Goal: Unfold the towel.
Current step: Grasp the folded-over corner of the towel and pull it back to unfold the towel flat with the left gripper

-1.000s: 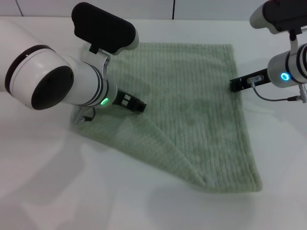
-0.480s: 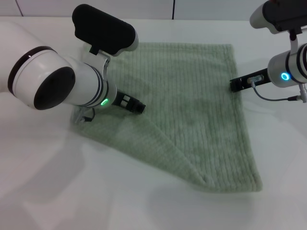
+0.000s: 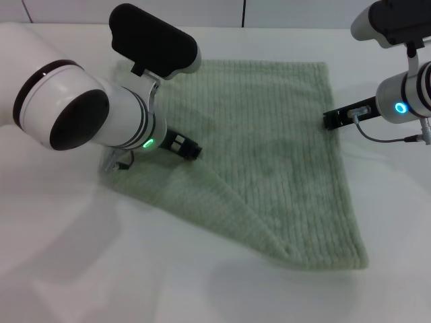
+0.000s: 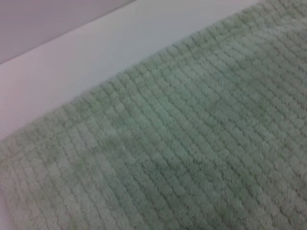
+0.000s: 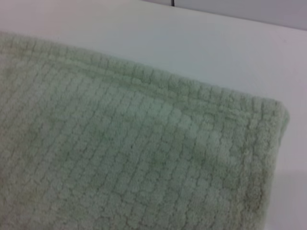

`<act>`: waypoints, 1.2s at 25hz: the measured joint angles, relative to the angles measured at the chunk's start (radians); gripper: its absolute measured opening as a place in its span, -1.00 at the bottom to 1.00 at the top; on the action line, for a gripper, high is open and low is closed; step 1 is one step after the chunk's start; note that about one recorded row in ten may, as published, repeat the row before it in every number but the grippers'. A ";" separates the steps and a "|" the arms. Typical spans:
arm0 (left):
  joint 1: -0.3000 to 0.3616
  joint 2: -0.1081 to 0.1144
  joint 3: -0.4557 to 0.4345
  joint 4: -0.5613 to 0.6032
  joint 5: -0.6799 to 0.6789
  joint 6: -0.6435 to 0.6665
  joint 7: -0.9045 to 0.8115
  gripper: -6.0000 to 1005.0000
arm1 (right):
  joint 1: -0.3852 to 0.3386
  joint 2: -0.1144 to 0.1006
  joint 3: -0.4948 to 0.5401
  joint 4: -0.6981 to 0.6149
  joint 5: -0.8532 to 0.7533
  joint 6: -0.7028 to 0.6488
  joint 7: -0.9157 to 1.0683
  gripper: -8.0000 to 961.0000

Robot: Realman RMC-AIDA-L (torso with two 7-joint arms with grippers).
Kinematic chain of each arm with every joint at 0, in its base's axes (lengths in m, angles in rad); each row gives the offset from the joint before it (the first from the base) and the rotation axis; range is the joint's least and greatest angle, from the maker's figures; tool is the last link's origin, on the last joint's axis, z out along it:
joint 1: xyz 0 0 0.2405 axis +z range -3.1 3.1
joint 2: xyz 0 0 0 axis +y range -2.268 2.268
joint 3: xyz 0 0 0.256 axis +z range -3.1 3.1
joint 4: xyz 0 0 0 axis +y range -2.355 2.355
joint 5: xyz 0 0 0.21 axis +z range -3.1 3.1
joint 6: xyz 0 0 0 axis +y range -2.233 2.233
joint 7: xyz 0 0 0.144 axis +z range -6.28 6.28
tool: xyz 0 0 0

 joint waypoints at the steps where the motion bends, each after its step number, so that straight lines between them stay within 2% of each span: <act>1: -0.003 0.000 -0.001 0.002 -0.003 -0.005 0.010 0.37 | 0.000 0.000 0.000 0.000 0.000 -0.001 0.000 -0.99; 8: -0.009 0.000 -0.002 0.008 -0.006 -0.024 0.023 0.07 | -0.001 0.000 0.000 -0.001 0.000 -0.001 -0.001 -0.99; 13: -0.005 0.001 0.002 -0.032 -0.001 -0.048 0.026 -0.14 | -0.001 0.000 0.000 -0.001 0.000 0.000 -0.001 -0.99; 16: 0.003 0.002 0.007 -0.078 0.000 -0.080 0.029 -0.62 | -0.003 0.000 0.000 -0.001 0.001 0.001 -0.001 -0.99; 19: 0.010 0.003 0.012 -0.113 0.000 -0.107 0.030 -0.72 | -0.004 0.000 0.001 -0.001 0.002 0.001 -0.001 -0.99; 21: 0.027 0.004 0.015 -0.180 0.005 -0.157 0.043 -0.79 | -0.005 0.000 0.000 -0.001 0.003 0.002 -0.001 -0.99; 30: 0.054 0.008 0.005 -0.325 0.008 -0.309 0.087 -0.83 | -0.008 0.000 0.006 -0.001 0.003 0.001 -0.001 -0.99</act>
